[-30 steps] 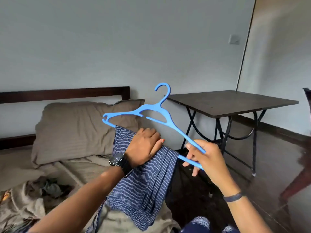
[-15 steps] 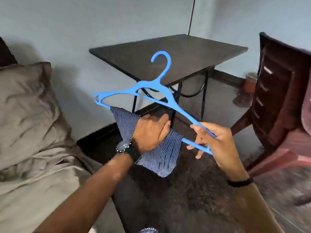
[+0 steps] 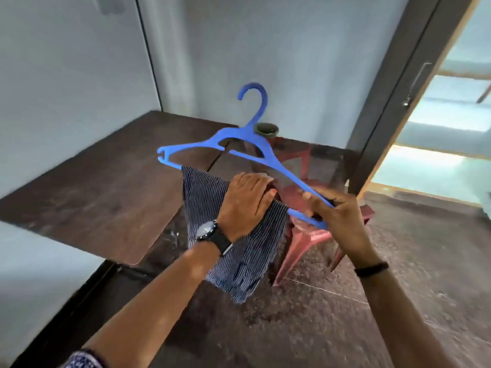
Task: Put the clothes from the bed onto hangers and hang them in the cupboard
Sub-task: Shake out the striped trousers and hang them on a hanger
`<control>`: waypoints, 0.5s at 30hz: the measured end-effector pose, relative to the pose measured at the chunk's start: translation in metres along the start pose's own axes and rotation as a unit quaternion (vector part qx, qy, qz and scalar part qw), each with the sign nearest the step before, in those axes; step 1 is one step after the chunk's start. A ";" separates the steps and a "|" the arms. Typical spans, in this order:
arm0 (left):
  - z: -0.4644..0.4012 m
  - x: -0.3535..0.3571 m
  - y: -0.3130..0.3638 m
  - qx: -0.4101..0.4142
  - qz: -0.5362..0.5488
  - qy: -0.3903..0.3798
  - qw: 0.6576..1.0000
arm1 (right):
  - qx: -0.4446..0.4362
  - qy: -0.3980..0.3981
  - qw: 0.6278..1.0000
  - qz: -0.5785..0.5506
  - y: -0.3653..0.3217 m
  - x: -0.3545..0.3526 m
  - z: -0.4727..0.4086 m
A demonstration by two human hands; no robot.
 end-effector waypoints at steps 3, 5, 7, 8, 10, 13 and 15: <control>-0.083 0.017 0.053 0.071 0.035 0.013 0.997 | -0.022 0.106 0.994 0.024 -0.037 -0.076 -0.002; -0.126 0.034 0.088 0.113 0.043 0.027 0.992 | -0.034 0.161 0.986 0.028 -0.048 -0.118 -0.002; -0.165 0.052 0.127 0.138 0.059 0.050 0.987 | -0.038 0.222 0.974 0.028 -0.057 -0.161 0.000; -0.184 0.064 0.150 0.147 0.076 0.060 0.984 | -0.050 0.250 0.966 0.035 -0.060 -0.185 0.002; -0.211 0.085 0.183 0.144 0.096 0.092 0.981 | -0.057 0.285 0.956 0.040 -0.057 -0.223 0.002; -0.255 0.128 0.236 0.101 0.156 0.145 0.972 | -0.054 0.342 0.937 0.039 -0.051 -0.289 -0.001; -0.280 0.159 0.266 0.079 0.198 0.158 0.964 | -0.057 0.368 0.926 0.060 -0.044 -0.327 -0.005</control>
Point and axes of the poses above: each hand's wrist, its own z-axis away from the middle knuckle, its own x-axis out of the palm, y = z × x, the point moved 2 cm from there along -z, towards the middle knuckle, and after that the axes turned 2 degrees about x, right-handed, at the moved point
